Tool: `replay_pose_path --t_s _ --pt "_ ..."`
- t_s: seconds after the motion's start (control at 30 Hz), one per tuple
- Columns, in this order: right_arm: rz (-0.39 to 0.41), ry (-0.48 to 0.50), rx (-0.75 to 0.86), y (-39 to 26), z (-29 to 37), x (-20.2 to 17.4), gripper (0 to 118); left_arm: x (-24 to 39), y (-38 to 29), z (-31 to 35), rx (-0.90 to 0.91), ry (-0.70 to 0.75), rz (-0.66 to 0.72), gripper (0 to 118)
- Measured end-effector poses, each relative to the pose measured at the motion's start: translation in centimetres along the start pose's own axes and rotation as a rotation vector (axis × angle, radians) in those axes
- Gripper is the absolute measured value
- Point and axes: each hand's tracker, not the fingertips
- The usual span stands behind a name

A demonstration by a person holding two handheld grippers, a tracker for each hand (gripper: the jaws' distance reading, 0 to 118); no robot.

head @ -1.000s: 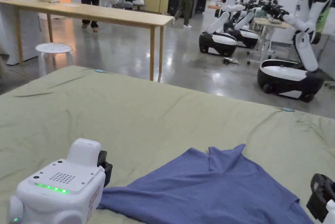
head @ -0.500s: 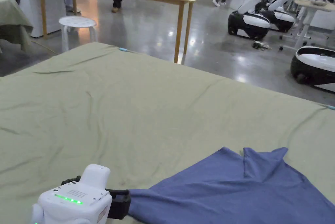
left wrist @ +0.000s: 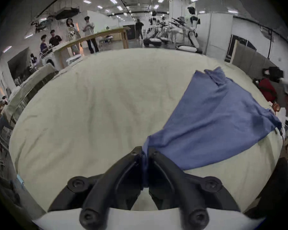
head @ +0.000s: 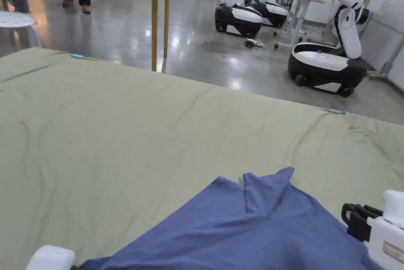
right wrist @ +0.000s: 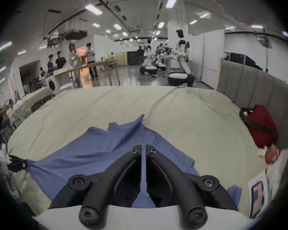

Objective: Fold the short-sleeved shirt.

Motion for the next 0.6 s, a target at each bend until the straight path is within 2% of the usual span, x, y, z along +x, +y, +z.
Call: replay_pose_path --t_s 0.1,0.13,0.17,0.2,0.23,0.27,0.33,0.4,0.43,0.47,0.5,0.53,0.57,0.6 --pt "0.138 -0.046 -0.072 2.4 -5.7 0.5 7 0.3 0.7 0.8 0.025 -0.011 -0.003 5" --pt "0.152 -0.019 -0.079 2.9 -7.7 1.1 23 0.4 0.9 1.0 0.027 -0.014 -0.004 5" --pt "0.149 0.003 -0.091 2.9 -10.3 2.3 63 0.4 1.2 1.2 0.029 -0.018 -0.008 5" --pt "0.155 0.004 -0.171 3.1 -12.7 2.7 109 0.9 1.3 1.3 0.034 -0.012 -0.014 5" --pt "0.154 -0.033 -0.296 2.9 -14.4 3.3 117 1.1 1.5 1.4 0.035 -0.010 -0.019 5" --pt "0.193 -0.041 -0.248 3.3 -16.6 3.7 113 1.2 1.6 1.4 0.034 -0.009 -0.023 5" --pt "0.203 -0.065 -0.304 0.7 -20.7 6.2 113 1.6 2.0 1.3 0.028 0.001 -0.032 5" --pt "0.170 -0.070 -0.331 -0.6 -23.2 7.5 113 2.0 2.3 1.1 0.020 0.009 -0.043 5" --pt "0.145 -0.063 -0.345 0.8 -21.7 5.6 113 2.2 2.5 0.9 0.019 0.012 -0.045 5" --pt "0.121 -0.045 -0.360 0.4 -22.1 5.8 109 1.9 2.6 0.8 0.018 0.010 -0.043 5" --pt "0.078 -0.002 -0.407 0.0 -22.4 5.9 92 2.0 2.8 0.6 0.014 0.008 -0.047 5" --pt "0.013 0.055 -0.443 -0.4 -21.8 5.6 69 2.2 2.9 0.5 0.014 0.011 -0.049 5" --pt "-0.016 0.057 -0.388 -0.6 -20.4 4.8 58 2.4 3.0 0.5 0.015 0.013 -0.050 5" --pt "0.051 0.006 -0.331 -0.3 -19.4 4.2 31 2.1 3.1 0.4 0.013 0.009 -0.049 5"
